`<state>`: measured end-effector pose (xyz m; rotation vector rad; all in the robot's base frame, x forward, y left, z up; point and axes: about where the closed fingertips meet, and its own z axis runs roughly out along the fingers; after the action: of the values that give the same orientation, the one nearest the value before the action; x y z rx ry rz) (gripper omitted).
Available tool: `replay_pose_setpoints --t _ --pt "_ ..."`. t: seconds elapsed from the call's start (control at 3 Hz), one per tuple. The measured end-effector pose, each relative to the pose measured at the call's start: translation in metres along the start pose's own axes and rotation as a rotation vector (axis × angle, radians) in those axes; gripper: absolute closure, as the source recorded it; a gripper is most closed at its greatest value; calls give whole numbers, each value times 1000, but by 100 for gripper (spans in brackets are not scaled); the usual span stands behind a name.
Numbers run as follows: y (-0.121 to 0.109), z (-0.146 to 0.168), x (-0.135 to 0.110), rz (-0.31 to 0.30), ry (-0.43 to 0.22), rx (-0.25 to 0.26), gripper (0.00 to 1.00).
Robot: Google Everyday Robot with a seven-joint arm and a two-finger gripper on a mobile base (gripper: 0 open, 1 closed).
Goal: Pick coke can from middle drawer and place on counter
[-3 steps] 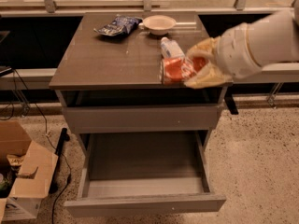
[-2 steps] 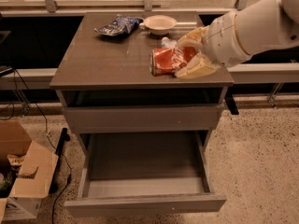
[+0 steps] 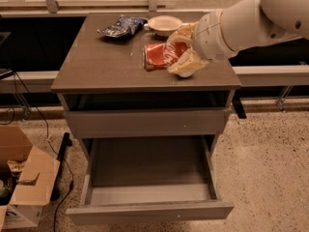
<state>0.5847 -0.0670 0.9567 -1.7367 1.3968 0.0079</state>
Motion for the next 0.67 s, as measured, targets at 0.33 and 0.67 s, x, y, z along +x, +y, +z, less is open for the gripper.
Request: replay_pose_setpoints --t 0.33,0.67 --pt "-27 42 -6 -21 -34 10 100" --pt "-42 111 -5 1 -55 -44 74"
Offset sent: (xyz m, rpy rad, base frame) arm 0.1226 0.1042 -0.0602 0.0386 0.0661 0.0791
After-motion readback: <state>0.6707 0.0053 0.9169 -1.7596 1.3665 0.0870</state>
